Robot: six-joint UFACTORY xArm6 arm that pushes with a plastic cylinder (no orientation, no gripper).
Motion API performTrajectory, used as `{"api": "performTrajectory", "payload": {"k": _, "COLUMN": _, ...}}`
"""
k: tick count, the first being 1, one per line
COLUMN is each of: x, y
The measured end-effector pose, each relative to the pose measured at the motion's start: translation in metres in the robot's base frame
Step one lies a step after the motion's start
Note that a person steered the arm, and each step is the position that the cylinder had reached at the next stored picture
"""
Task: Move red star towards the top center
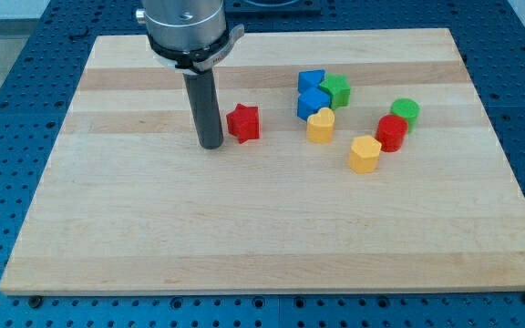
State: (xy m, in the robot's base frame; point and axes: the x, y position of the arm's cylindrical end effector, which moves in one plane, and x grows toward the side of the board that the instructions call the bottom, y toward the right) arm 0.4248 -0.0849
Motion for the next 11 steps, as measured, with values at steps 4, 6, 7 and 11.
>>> {"api": "performTrajectory", "payload": {"k": 4, "x": -0.011, "y": 0.063}}
{"api": "performTrajectory", "payload": {"k": 6, "x": -0.029, "y": 0.084}}
{"api": "performTrajectory", "payload": {"k": 7, "x": -0.051, "y": 0.069}}
{"api": "performTrajectory", "payload": {"k": 11, "x": -0.028, "y": 0.080}}
